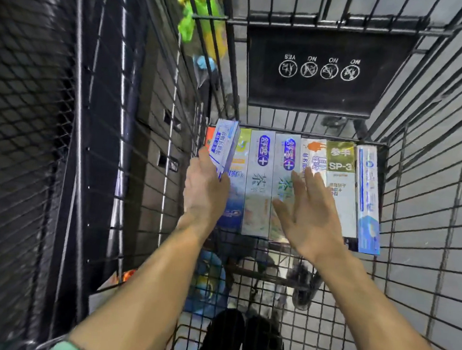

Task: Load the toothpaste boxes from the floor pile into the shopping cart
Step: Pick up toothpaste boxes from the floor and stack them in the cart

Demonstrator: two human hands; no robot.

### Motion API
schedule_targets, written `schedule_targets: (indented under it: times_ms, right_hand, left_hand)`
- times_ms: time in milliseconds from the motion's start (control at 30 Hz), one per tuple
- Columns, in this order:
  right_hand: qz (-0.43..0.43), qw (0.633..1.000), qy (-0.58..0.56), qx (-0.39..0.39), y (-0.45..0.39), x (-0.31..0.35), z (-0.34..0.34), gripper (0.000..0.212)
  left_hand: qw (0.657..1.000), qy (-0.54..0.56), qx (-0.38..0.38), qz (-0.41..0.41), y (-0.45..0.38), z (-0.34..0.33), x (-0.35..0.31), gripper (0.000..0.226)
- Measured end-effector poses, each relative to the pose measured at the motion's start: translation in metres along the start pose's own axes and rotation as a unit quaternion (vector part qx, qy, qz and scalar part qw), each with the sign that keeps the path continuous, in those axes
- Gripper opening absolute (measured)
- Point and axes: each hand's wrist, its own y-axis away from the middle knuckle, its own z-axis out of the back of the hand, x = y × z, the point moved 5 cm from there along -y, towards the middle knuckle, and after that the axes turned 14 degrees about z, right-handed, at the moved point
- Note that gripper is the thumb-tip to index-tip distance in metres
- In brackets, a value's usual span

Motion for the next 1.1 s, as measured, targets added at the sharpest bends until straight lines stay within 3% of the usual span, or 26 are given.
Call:
schedule_targets:
  times_ms: [167, 300, 500, 667, 933, 1000, 1100]
  right_hand:
    - [-0.005, 1.0, 0.012, 0.024, 0.005, -0.001, 0.001, 0.086]
    - [0.003, 1.0, -0.008, 0.015, 0.011, -0.001, 0.002, 0.102]
    - [0.0, 1.0, -0.027, -0.005, 0.023, -0.007, 0.003, 0.088]
    - [-0.014, 1.0, -0.012, -0.005, 0.035, -0.009, 0.007, 0.074]
    - [-0.056, 0.998, 0.005, -0.023, 0.067, 0.01, 0.046, 0.074]
    - [-0.056, 0.996, 0.034, -0.052, 0.088, 0.019, 0.067, 0.075]
    - [-0.071, 0.989, 0.032, -0.127, 0.138, 0.033, 0.107, 0.083]
  left_hand:
    - [0.994, -0.092, -0.058, -0.001, 0.005, -0.005, -0.003, 0.034]
    - [0.975, -0.193, -0.101, -0.037, 0.007, -0.007, -0.013, 0.043]
    - [0.937, -0.325, -0.104, -0.071, 0.0, 0.0, -0.023, 0.043]
    - [0.92, -0.34, -0.097, -0.169, 0.004, -0.002, -0.021, 0.036]
    - [0.923, -0.227, 0.021, -0.309, 0.07, 0.005, -0.042, 0.073]
    - [0.915, -0.209, 0.048, -0.342, 0.1, 0.02, -0.057, 0.085]
    - [0.883, -0.192, 0.054, -0.424, 0.147, 0.058, -0.08, 0.085]
